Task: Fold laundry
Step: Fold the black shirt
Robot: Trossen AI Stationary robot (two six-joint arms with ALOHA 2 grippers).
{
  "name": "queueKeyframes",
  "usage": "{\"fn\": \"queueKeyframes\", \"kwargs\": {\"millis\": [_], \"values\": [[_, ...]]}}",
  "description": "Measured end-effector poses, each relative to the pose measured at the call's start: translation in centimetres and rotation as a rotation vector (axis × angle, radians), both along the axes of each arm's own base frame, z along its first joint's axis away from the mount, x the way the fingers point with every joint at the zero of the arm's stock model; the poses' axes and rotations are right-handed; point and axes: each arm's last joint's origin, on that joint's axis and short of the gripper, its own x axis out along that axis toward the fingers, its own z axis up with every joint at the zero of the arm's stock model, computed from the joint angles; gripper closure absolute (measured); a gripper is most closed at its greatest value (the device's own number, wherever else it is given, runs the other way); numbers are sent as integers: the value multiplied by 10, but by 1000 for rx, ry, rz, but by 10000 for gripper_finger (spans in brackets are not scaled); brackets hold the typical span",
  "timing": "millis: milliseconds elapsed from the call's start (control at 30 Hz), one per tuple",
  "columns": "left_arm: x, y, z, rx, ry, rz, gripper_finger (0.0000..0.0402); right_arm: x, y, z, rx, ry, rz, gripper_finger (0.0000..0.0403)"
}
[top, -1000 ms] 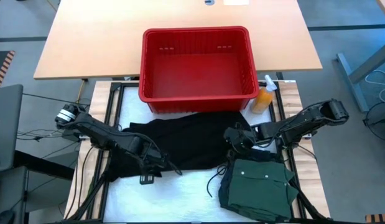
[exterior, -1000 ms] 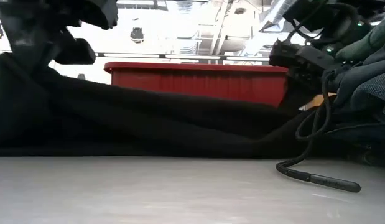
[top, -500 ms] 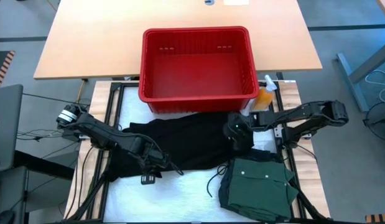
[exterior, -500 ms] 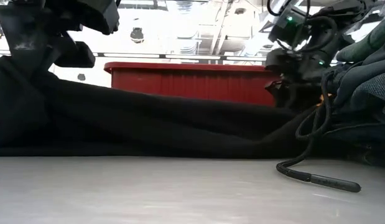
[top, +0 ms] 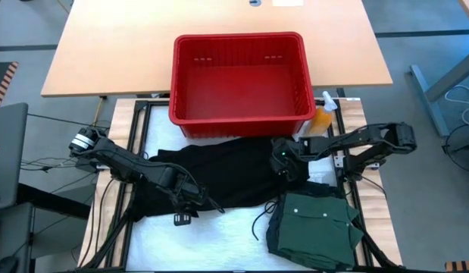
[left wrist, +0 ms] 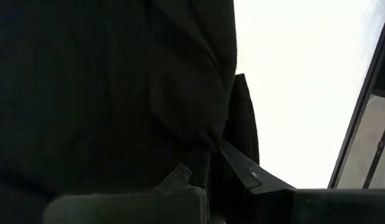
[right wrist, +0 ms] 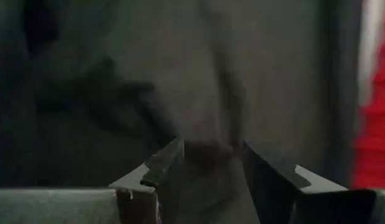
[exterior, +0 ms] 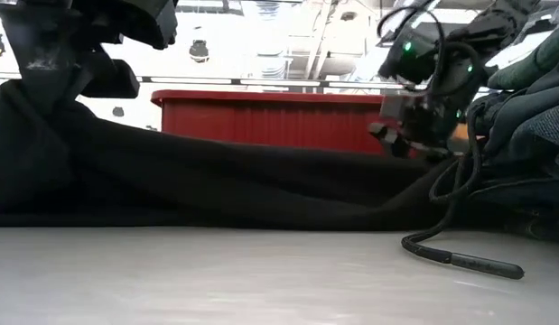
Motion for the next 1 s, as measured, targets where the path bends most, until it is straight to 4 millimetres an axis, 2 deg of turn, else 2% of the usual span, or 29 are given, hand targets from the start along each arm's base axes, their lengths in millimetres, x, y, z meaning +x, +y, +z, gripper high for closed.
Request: {"fn": "queueKeyframes", "kwargs": {"millis": [100, 233, 333, 467, 533, 667, 800, 1000], "values": [[0, 0, 0, -4, 2, 14, 401, 3, -1, -13, -3, 60, 24, 212], [1, -1, 0, -20, 8, 32, 401, 17, -1, -13, -81, 61, 1, 231], [0, -1, 0, -34, 19, 45, 401, 23, 0, -7, -98, 53, 18, 275], [-1, -4, 0, -40, 25, 44, 401, 27, 2, 6, -111, 46, 45, 373], [-1, -4, 0, -39, 24, 44, 401, 26, 2, 16, -96, 56, 48, 386], [-3, -3, 1, -23, 28, 40, 401, 16, 3, 46, -6, 88, 82, 382], [-6, -1, 5, 6, 17, 45, 401, -4, 8, 75, 74, 138, 116, 389], [-7, -2, 5, 20, 15, 46, 401, -35, 16, 90, 247, 233, 17, 389]]}}
